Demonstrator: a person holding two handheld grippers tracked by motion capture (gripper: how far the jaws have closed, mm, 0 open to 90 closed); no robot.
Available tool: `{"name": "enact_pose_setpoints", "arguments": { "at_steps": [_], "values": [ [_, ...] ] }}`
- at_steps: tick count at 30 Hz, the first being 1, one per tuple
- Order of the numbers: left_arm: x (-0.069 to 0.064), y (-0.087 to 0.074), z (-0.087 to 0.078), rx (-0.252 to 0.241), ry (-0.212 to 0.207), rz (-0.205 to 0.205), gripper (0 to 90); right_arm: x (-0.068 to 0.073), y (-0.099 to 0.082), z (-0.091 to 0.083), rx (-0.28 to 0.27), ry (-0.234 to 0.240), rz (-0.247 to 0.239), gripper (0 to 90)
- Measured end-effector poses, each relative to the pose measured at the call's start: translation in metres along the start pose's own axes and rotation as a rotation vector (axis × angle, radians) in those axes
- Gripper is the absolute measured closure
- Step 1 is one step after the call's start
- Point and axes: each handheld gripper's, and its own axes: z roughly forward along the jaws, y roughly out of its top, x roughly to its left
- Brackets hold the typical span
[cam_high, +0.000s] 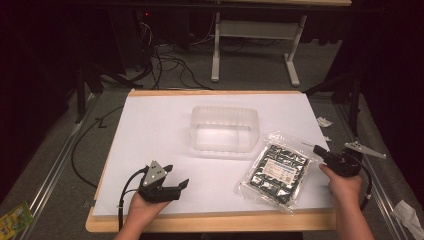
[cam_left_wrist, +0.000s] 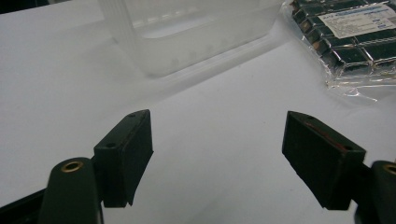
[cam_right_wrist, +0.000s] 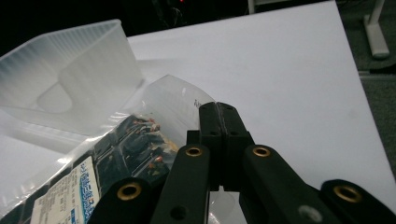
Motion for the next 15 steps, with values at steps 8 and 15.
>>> {"name": "enact_pose_setpoints", "arguments": {
  "at_steps": [8, 15],
  "values": [
    [0.0, 0.001, -0.001, -0.005, -0.003, 0.0, 25.2, 0.02, 0.01, -0.025, -0.087, 0.012, -0.04, 90.0],
    [-0.001, 0.001, -0.001, -0.009, -0.007, -0.002, 25.6, 0.042, 0.02, -0.042, -0.149, 0.021, -0.101, 90.0]
  ]
}}
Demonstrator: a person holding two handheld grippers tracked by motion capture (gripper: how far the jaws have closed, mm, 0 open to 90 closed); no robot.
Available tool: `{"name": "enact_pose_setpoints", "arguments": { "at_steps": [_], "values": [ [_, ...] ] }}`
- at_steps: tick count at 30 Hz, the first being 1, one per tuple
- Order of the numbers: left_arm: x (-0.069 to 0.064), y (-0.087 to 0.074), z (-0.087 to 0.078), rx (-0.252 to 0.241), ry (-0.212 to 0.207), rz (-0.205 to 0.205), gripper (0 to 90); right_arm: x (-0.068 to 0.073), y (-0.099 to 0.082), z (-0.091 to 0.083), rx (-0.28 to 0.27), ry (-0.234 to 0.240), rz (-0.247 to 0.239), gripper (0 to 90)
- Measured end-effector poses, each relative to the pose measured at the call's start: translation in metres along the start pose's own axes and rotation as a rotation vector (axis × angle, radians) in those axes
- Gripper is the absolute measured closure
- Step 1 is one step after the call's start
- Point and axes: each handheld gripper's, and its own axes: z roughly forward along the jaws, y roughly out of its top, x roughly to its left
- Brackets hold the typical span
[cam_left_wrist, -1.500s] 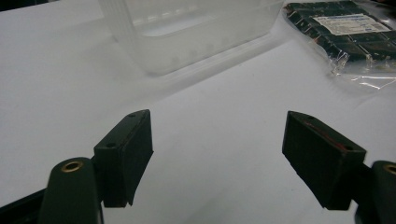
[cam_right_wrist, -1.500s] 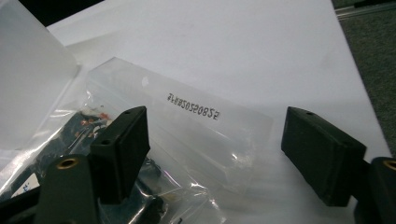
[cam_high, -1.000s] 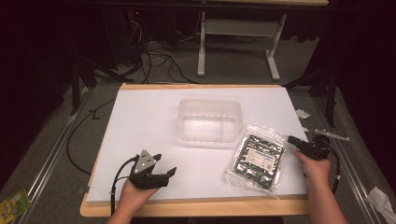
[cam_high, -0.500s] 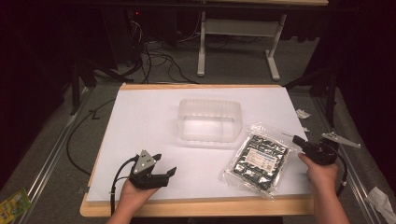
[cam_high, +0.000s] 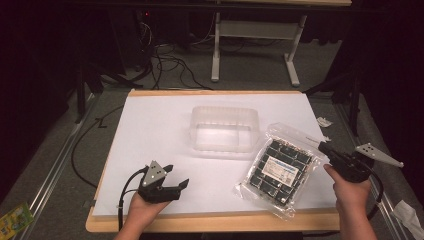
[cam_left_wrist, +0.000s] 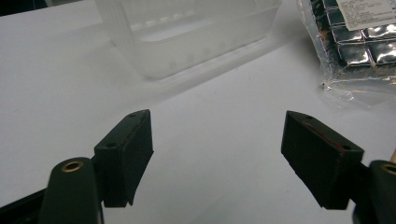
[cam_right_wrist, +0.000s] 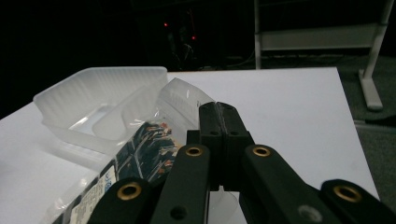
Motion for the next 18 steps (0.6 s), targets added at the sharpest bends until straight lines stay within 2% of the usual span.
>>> {"name": "enact_pose_setpoints", "arguments": {
  "at_steps": [3, 4, 6, 7, 8, 10, 12, 15, 18],
  "values": [
    [0.0, 0.0, 0.0, 0.0, -0.004, -0.001, 25.7, 0.008, 0.005, -0.004, -0.018, 0.006, -0.021, 90.0],
    [0.0, 0.0, 0.001, 0.0, -0.005, 0.0, 25.9, 0.014, 0.009, -0.007, -0.031, 0.009, -0.045, 90.0],
    [-0.001, 0.0, 0.001, -0.001, -0.006, -0.001, 26.2, 0.017, 0.01, -0.008, -0.034, 0.009, -0.052, 90.0],
    [-0.001, 0.0, 0.001, 0.0, -0.01, -0.002, 26.7, 0.023, 0.014, -0.009, -0.049, 0.018, -0.07, 90.0],
    [-0.001, 0.0, 0.001, 0.0, -0.01, -0.002, 27.1, 0.023, 0.014, -0.009, -0.049, 0.018, -0.07, 90.0],
    [-0.001, 0.0, 0.001, -0.001, -0.015, -0.004, 28.9, 0.034, 0.019, -0.012, -0.069, 0.028, -0.102, 90.0],
    [-0.003, 0.0, 0.001, -0.003, -0.02, 0.001, 30.3, 0.037, 0.021, -0.013, -0.077, 0.036, -0.109, 90.0],
    [-0.008, 0.002, 0.005, 0.005, -0.043, 0.013, 32.3, 0.049, 0.028, -0.018, -0.107, 0.065, -0.135, 90.0],
    [-0.012, 0.003, 0.008, 0.005, -0.059, 0.015, 33.6, 0.056, 0.031, -0.02, -0.119, 0.079, -0.15, 90.0]
  ]
}}
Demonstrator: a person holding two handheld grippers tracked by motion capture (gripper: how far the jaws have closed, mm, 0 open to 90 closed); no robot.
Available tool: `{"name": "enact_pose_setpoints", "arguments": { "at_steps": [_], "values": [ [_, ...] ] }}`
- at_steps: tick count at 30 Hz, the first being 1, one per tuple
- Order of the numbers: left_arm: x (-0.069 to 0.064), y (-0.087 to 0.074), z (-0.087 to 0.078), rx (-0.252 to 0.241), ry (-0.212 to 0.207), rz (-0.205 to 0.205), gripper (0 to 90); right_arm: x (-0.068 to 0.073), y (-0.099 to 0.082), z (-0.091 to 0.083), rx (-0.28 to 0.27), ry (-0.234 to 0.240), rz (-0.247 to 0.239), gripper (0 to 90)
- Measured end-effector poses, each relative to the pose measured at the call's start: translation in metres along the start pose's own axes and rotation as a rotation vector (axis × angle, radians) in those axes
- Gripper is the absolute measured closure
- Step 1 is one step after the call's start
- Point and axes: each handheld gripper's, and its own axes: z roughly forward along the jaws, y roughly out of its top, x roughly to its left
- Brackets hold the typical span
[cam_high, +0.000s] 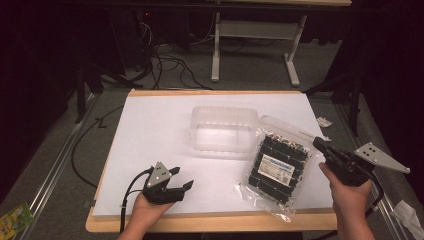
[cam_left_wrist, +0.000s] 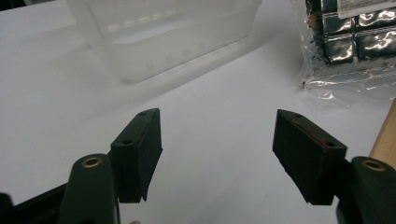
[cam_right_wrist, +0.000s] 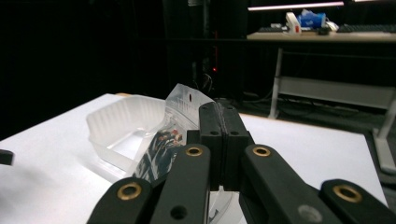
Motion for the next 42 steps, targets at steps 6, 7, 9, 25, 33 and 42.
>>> {"name": "enact_pose_setpoints", "arguments": {
  "at_steps": [6, 7, 9, 25, 33, 42],
  "values": [
    [-0.017, 0.01, 0.014, -0.01, -0.042, 0.024, 37.4, 0.012, 0.007, -0.002, -0.025, 0.03, -0.024, 90.0],
    [-0.023, 0.014, 0.022, -0.012, -0.06, 0.029, 38.5, 0.014, 0.008, -0.002, -0.027, 0.029, -0.032, 90.0],
    [-0.03, 0.019, 0.032, -0.004, -0.074, 0.038, 39.9, 0.014, 0.008, -0.001, -0.027, 0.034, -0.036, 90.0],
    [-0.056, 0.05, 0.14, 0.031, -0.205, -0.028, 61.1, 0.016, 0.007, 0.0, -0.036, 0.057, -0.03, 90.0],
    [-0.054, 0.05, 0.152, 0.035, -0.318, -0.087, 83.2, 0.016, 0.007, 0.0, -0.037, 0.065, -0.031, 90.0],
    [-0.057, 0.051, 0.141, 0.01, -0.283, -0.081, 90.0, 0.018, 0.008, -0.002, -0.053, 0.066, -0.025, 90.0]
  ]
}}
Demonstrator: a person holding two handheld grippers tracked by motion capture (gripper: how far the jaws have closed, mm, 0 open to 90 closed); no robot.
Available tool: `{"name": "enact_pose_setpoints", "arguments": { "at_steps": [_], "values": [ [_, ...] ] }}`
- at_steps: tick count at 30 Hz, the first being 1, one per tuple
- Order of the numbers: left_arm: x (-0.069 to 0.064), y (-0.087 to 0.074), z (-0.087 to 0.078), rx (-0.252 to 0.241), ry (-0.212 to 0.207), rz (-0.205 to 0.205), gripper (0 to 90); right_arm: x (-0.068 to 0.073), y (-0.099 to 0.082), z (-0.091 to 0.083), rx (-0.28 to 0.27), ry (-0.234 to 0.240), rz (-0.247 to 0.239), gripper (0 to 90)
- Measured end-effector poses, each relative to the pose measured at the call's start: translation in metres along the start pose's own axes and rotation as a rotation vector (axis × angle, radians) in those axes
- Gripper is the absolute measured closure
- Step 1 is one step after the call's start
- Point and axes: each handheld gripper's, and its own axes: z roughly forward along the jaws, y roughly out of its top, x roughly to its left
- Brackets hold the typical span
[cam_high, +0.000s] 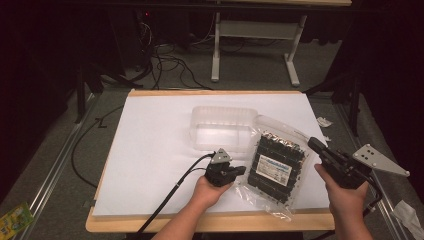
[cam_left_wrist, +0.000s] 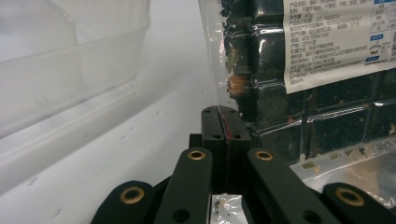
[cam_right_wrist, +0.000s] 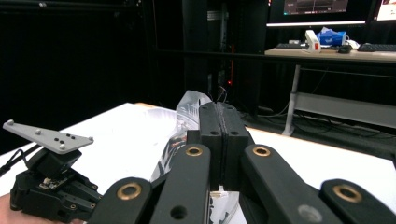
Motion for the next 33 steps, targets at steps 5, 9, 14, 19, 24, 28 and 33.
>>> {"name": "enact_pose_setpoints", "arguments": {
  "at_steps": [5, 9, 14, 19, 24, 28, 33],
  "values": [
    [0.0, 0.004, -0.023, -0.036, 0.079, 0.047, 90.0, 0.005, 0.004, 0.002, -0.026, 0.031, 0.01, 90.0],
    [0.005, 0.003, -0.058, -0.073, 0.15, 0.078, 90.0, 0.022, 0.013, 0.015, -0.05, 0.086, 0.0, 90.0],
    [0.011, 0.001, -0.091, -0.103, 0.23, 0.108, 90.0, 0.041, 0.022, 0.038, -0.055, 0.128, -0.018, 90.0],
    [0.024, -0.017, -0.116, -0.124, 0.283, 0.126, 90.0, 0.062, 0.025, 0.068, -0.037, 0.16, -0.036, 90.0],
    [0.028, -0.027, -0.113, -0.111, 0.31, 0.14, 90.0, 0.067, 0.014, 0.076, -0.026, 0.164, -0.034, 90.0],
    [0.028, -0.034, -0.108, -0.113, 0.33, 0.158, 90.0, 0.064, 0.005, 0.075, -0.008, 0.161, -0.025, 90.0],
    [0.028, -0.041, -0.102, -0.093, 0.355, 0.184, 90.0, 0.06, -0.004, 0.072, 0.015, 0.178, -0.005, 90.0]
  ]
}}
